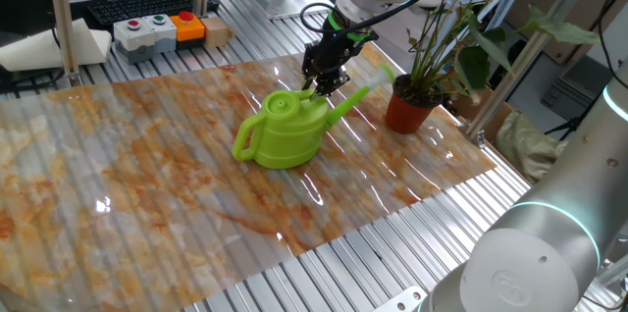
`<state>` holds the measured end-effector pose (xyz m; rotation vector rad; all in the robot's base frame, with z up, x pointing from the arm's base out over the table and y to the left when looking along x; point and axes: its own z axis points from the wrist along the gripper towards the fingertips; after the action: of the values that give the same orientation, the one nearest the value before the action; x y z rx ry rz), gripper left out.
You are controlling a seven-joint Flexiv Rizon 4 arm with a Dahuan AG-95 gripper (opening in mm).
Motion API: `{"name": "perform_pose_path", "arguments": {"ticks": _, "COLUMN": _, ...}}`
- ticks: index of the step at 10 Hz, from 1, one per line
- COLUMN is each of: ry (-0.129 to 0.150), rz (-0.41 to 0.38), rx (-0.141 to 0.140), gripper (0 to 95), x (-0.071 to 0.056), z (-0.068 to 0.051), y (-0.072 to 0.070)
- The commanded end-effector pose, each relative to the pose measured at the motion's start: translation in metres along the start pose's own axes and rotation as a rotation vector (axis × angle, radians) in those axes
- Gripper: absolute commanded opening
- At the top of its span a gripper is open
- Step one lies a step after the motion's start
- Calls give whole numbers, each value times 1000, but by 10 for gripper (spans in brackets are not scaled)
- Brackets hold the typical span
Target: Water the plant
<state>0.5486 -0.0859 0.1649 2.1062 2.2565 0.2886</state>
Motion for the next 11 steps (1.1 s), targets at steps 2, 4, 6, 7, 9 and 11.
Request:
{"name": "perform_pose_path", "arguments": {"ticks": 2, "ry": -3, "rz": -3, "rx": -3, "gripper": 0, "x": 0, "z": 0, "y": 0}}
{"name": "perform_pose_path", "arguments": {"ticks": 4, "ry": -15, "rz": -15, "rx": -8, "gripper": 0, "x": 0, "z": 0, "y": 0}}
{"name": "perform_pose_path", "arguments": {"ticks": 6, "ry": -19, "rz": -18, "rx": -23, "gripper": 0, "x": -1, "z": 0, "y": -1}}
{"name": "perform_pose_path", "arguments": {"ticks": 7, "ry": -24, "rz": -21, "rx": -28, "gripper": 0, "x": -1, "z": 0, "y": -1}}
{"name": "perform_pose_path", "arguments": {"ticks": 9, "ry": -17, "rz": -18, "rx": -26, "gripper": 0, "x": -2, "z": 0, "y": -1}}
{"name": "perform_pose_path", "arguments": {"ticks": 11, "ry": -20, "rz": 4, "rx": -29, "gripper": 190, "x": -2, "z": 0, "y": -1}}
